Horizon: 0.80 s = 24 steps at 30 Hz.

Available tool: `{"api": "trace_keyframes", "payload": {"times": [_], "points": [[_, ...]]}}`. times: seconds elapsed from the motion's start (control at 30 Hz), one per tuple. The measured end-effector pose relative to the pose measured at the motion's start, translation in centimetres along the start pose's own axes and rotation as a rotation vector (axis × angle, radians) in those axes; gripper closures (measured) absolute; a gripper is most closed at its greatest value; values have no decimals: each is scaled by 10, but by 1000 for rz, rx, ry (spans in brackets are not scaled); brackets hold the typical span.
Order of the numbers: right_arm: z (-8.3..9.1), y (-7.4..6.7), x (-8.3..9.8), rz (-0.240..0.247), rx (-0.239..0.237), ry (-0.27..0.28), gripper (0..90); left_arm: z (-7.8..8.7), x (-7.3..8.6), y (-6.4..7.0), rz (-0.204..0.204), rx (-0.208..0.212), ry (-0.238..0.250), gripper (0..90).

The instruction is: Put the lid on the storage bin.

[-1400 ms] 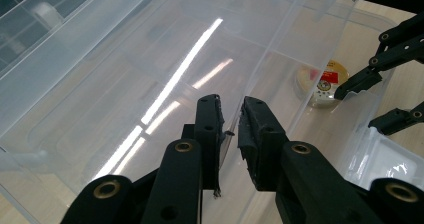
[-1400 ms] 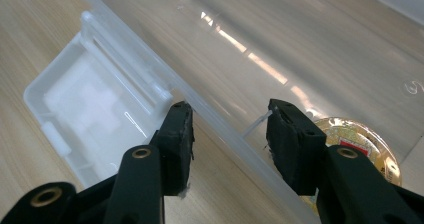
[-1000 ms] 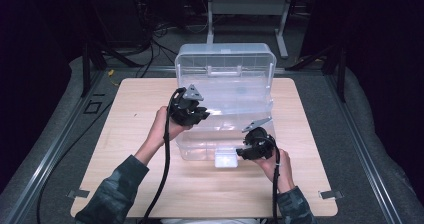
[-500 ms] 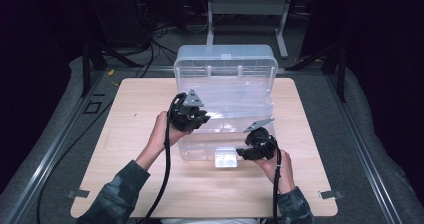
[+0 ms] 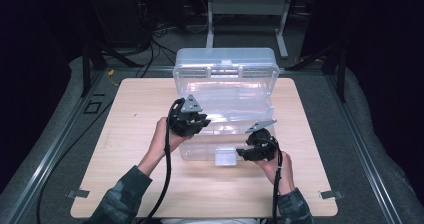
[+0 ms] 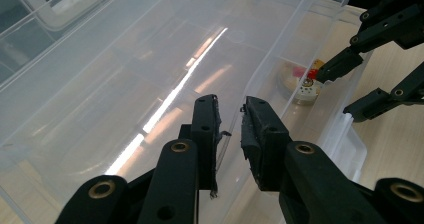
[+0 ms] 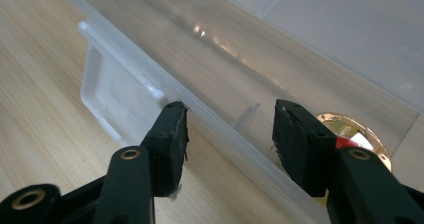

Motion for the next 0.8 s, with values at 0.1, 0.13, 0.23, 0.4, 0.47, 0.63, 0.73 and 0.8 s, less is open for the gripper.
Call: {"api": "trace_keyframes", "payload": {"times": [0.1, 0.13, 0.23, 0.4, 0.47, 0.63, 0.73, 0.8], "points": [[1, -1, 0, -5, 6, -5, 466, 0, 2, 1, -1, -3, 4, 751], [1, -1, 0, -3, 13, -5, 458, 0, 2, 2, -4, -4, 3, 751], [2, -1, -1, -1, 17, -9, 447, 0, 3, 3, -6, -8, 3, 750], [5, 1, 0, -5, 33, -21, 419, 0, 6, 5, -8, -4, 8, 748], [5, 3, 1, -3, 33, -26, 430, 0, 7, 6, -9, -7, 12, 747], [6, 3, 1, 3, 34, -23, 432, 1, 9, 7, -22, -10, 8, 738], [7, 2, 2, -1, 54, -21, 404, 1, 9, 9, -23, -19, 12, 735], [11, 3, 2, -9, 58, -3, 398, 1, 10, 10, -30, -28, 9, 730]]}}
Point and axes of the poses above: each handheld gripper's, and its own axes: z roughly backward along the jaws, x roughly out of its underside, y roughly to its right, the point moved 4 cm from there along -z, roughly forward along the jaws, and after that the axes turned 2 degrees about y, right-handed, at the moved point
